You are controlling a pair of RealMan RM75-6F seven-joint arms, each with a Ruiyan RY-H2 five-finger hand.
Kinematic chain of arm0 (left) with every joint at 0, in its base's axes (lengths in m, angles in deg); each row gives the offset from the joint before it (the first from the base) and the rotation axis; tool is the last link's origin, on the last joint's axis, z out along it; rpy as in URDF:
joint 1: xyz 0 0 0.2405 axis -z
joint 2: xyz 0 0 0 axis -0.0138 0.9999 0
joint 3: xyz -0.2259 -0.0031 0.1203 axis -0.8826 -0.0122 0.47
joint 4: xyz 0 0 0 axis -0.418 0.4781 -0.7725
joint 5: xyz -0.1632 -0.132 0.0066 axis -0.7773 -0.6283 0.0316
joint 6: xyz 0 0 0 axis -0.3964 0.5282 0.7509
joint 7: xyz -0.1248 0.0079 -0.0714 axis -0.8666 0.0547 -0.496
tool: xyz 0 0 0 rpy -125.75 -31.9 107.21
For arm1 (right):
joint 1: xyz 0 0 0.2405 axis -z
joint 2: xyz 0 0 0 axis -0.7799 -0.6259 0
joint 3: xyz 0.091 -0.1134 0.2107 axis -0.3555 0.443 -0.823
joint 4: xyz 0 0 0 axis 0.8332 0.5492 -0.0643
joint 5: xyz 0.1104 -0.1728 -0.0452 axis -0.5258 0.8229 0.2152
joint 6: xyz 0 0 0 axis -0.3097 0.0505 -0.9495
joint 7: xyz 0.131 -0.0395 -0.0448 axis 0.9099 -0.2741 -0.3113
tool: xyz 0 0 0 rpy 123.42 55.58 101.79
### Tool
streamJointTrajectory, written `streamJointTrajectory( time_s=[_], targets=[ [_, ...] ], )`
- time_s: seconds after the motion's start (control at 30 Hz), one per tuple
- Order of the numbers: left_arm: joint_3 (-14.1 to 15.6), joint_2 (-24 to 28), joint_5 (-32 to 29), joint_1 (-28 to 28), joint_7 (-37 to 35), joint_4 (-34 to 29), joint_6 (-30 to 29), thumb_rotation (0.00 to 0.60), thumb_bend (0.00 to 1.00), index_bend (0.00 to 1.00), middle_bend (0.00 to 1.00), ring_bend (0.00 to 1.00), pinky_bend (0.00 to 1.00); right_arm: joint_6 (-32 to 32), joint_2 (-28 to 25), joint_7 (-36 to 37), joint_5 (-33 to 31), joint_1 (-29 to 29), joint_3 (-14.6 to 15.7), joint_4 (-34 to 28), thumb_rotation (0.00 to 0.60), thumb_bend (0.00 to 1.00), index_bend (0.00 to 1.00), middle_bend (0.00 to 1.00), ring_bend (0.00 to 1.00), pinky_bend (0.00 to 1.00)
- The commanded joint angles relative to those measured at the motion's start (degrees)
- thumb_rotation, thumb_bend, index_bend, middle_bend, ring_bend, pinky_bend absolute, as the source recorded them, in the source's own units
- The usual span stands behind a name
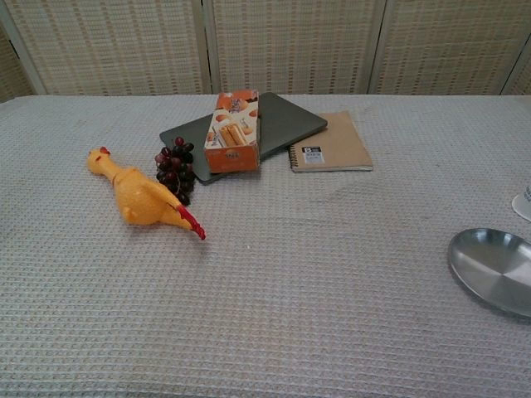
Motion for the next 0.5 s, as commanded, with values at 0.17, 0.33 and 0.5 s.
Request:
streamJointTrajectory(
  time_s=[0.17, 0.33, 0.5],
  targets=[
    [0.1, -0.1, 0.2, 0.2, 0.4, -0.4, 0.2, 0.600, 0.40, 0.00, 0.00, 0.00, 0.08, 2.3, 0.9, -0.3, -0.1, -0.7, 0.6, 1.4, 0.338, 0.13, 0.02, 0.00, 0.00, 0.00],
    [0.0, 0.1, 0.2, 0.5, -0.4, -0.1, 0.7, 0.600, 0.40, 0.00, 0.00, 0.00, 0.08, 4.9, 2.8, -2.0, -1.7, -1.4, 0.6, 3.3, 0.351, 0.16, 0.14, 0.00, 0.00, 0.00],
    [0.1, 0.3, 0.2, 0.3, -1.2, 0.1, 0.5, 0.600, 0.40, 0.00, 0.00, 0.00, 0.08, 6.9, 6.2, -3.4, -3.3, -2.2, 0.0, 7.6, 0.445, 0.20, 0.24, 0.00, 0.00, 0.00]
  ],
)
